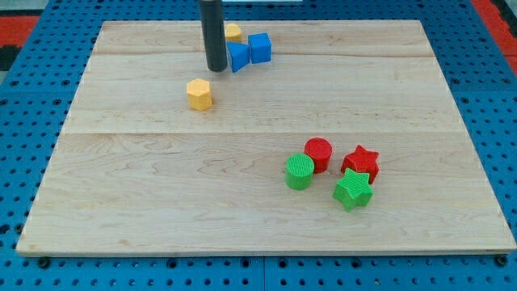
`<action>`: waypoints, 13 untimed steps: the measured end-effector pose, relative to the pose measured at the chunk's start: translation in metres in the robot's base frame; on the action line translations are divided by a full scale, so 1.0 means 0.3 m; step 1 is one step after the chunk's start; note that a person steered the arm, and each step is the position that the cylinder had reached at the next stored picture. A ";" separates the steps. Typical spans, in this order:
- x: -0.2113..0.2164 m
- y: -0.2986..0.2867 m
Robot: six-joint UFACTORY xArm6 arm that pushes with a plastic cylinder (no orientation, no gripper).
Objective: Move the yellow heart to the yellow hexagon
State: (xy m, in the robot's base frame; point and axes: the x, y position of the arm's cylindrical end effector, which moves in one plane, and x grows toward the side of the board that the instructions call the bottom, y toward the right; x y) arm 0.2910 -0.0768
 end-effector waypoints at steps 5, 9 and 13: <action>-0.077 0.232; -0.105 0.419; -0.220 -0.002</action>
State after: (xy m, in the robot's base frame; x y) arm 0.2249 -0.0774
